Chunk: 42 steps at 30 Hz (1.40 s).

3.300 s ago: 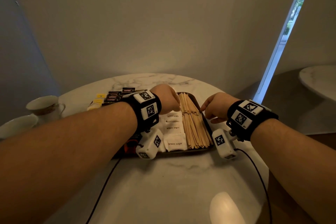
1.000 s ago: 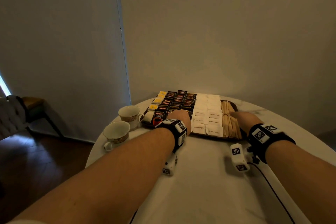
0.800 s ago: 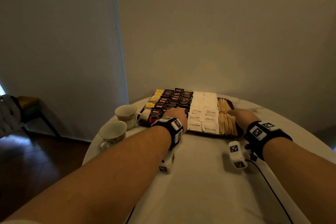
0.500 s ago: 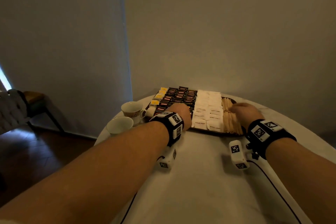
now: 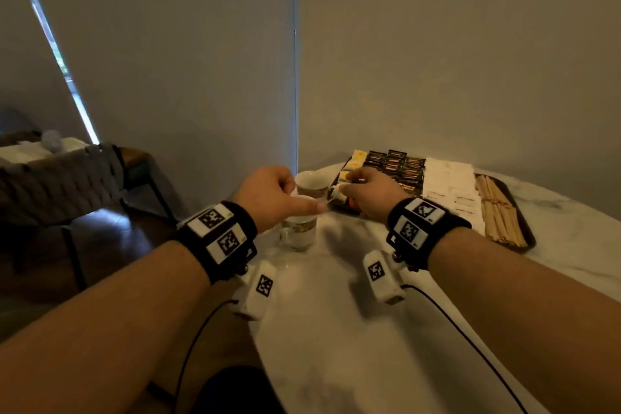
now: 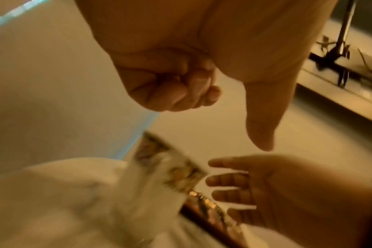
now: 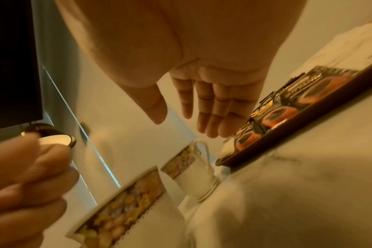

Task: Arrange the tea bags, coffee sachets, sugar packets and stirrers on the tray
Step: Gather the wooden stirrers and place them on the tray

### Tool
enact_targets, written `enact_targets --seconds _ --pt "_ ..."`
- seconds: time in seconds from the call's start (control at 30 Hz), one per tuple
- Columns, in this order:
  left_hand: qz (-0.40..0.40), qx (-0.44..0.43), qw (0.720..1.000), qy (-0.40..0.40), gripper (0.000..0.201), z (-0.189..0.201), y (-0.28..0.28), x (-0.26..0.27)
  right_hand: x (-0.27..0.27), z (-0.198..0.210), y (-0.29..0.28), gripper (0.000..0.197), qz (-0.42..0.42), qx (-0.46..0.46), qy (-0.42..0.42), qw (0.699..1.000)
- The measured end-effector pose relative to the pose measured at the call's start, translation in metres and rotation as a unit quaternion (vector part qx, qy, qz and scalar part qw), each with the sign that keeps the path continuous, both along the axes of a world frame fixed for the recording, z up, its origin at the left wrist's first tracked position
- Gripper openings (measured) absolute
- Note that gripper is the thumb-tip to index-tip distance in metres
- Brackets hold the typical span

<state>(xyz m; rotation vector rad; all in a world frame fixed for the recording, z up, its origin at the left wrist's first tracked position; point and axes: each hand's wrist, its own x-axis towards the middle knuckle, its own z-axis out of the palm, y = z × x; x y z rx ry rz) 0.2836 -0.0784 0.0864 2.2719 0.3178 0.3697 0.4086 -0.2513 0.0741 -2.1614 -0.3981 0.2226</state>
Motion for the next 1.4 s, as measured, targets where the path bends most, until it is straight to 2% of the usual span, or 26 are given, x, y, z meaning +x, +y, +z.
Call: enact_targets --seconds 0.1,0.2,0.33,0.4,0.5,0.63,0.7,0.8,0.93,1.07,1.23,1.4 --pt "0.014 0.047 0.998 0.044 0.062 -0.023 0.013 -0.007 0.002 -0.004 0.022 0.042 0.003 -0.011 0.057 0.998" --pt "0.022 0.069 0.995 0.065 0.045 -0.039 0.025 -0.007 0.008 -0.016 0.035 0.039 -0.004 -0.039 0.051 0.998" --pt "0.024 -0.054 0.995 0.077 0.023 -0.050 0.038 -0.007 0.014 -0.026 0.041 0.023 -0.038 -0.047 -0.003 0.998" --pt "0.021 -0.096 0.991 0.086 0.020 -0.052 0.045 -0.008 0.012 -0.024 0.043 0.019 -0.035 -0.043 0.023 0.998" --pt "0.020 -0.184 0.977 0.106 0.015 -0.053 0.055 -0.009 0.008 -0.021 0.046 0.025 -0.021 -0.024 0.081 0.996" --pt "0.033 -0.333 0.934 0.125 0.024 -0.049 0.061 -0.007 0.000 -0.019 0.045 0.027 -0.068 0.059 0.152 0.984" --pt "0.036 -0.360 0.924 0.127 0.029 -0.042 0.057 -0.006 -0.003 -0.020 0.039 0.028 -0.087 0.093 0.175 0.976" --pt "0.022 -0.359 0.924 0.130 0.033 -0.029 0.043 -0.002 -0.007 -0.021 0.022 0.028 -0.101 0.133 0.191 0.967" --pt "-0.022 -0.342 0.925 0.164 0.035 -0.005 0.008 0.007 -0.012 -0.018 -0.019 0.026 -0.134 0.171 0.189 0.958" --pt "-0.086 -0.323 0.924 0.185 0.033 0.015 -0.050 0.029 -0.015 -0.011 -0.088 0.023 -0.192 0.207 0.160 0.946" --pt "-0.151 -0.322 0.912 0.205 0.028 0.014 -0.152 0.068 -0.013 -0.003 -0.200 0.025 -0.274 0.152 0.081 0.946" --pt "-0.192 -0.356 0.889 0.213 0.021 0.003 -0.260 0.097 -0.007 -0.007 -0.298 0.027 -0.348 0.134 0.043 0.927"
